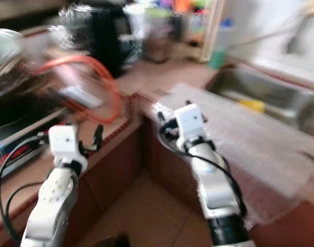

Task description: Kitchen organization

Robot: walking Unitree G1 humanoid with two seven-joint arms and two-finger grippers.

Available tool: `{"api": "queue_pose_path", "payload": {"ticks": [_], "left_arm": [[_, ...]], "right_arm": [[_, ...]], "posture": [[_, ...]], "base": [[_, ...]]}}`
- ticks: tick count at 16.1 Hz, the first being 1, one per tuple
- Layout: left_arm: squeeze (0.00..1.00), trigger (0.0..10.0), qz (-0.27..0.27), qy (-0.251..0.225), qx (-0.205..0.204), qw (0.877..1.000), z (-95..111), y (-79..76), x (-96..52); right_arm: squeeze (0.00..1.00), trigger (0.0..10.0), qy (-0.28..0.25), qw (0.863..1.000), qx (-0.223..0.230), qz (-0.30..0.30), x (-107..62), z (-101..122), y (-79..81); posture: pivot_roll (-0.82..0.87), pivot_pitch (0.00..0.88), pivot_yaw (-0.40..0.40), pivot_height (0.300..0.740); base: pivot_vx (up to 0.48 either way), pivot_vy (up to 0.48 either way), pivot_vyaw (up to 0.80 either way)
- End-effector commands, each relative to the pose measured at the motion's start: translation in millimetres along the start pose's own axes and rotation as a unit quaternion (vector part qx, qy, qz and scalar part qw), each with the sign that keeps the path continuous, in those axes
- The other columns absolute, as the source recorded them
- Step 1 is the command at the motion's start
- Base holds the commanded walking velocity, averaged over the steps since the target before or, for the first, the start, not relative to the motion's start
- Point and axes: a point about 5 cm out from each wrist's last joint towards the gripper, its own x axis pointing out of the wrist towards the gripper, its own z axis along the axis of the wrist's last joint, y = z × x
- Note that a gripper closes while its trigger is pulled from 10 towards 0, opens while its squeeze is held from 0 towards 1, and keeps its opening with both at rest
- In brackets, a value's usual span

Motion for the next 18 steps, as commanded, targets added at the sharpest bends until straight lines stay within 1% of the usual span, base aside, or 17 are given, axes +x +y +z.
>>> {"api": "queue_pose_path", "payload": {"ticks": [1, 6, 7, 9, 10, 15, 18], "left_arm": [[0.00, 10.0, -0.009, -0.014, 0.001, 1.000, 8.8, -3.2, 3.1], [0.00, 10.0, -0.012, -0.015, 0.006, 1.000, 9.2, -3.5, 3.4], [0.00, 10.0, -0.010, -0.013, 0.014, 1.000, 9.1, -2.6, 4.0], [0.00, 10.0, -0.014, -0.012, 0.010, 1.000, 7.8, -2.6, 4.2], [0.00, 10.0, -0.016, -0.010, 0.013, 1.000, 6.0, -2.1, 4.1], [0.00, 10.0, -0.022, 0.000, 0.021, 1.000, 0.5, -0.6, 2.3], [0.00, 10.0, -0.028, 0.018, 0.032, 0.999, -10.2, 0.7, 1.0]], "right_arm": [[0.00, 10.0, -0.003, 1.000, -0.001, -0.012, -1.3, 0.5, -5.9], [0.00, 10.0, -0.004, 1.000, 0.002, -0.016, -1.9, -0.7, -5.1], [0.00, 10.0, -0.004, 1.000, 0.001, -0.017, -1.9, -0.9, -5.4], [0.00, 10.0, -0.003, 1.000, -0.008, -0.014, -1.9, -1.5, -4.5], [0.00, 10.0, -0.002, 1.000, -0.012, -0.014, -1.9, -2.3, -2.8], [0.00, 10.0, 0.000, 1.000, -0.005, -0.014, -2.4, -5.7, 0.1], [0.00, 10.0, 0.004, 1.000, -0.006, -0.010, -2.9, -9.0, 2.3]], "posture": [[-0.14, 0.012, 0.011, 0.740], [-0.14, 0.011, 0.019, 0.740], [-0.14, 0.011, 0.019, 0.740], [-0.14, 0.011, 0.019, 0.740], [-0.14, 0.009, 0.028, 0.740], [-0.14, 0.009, 0.038, 0.740], [-0.14, 0.007, 0.042, 0.740]], "base": [[-0.398, 0.000, 0.00], [-0.354, 0.000, 0.00], [0.000, 0.000, 0.00], [0.000, 0.000, 0.00], [0.000, 0.000, 0.80], [0.000, 0.000, 0.80], [0.000, 0.000, 0.80]]}}
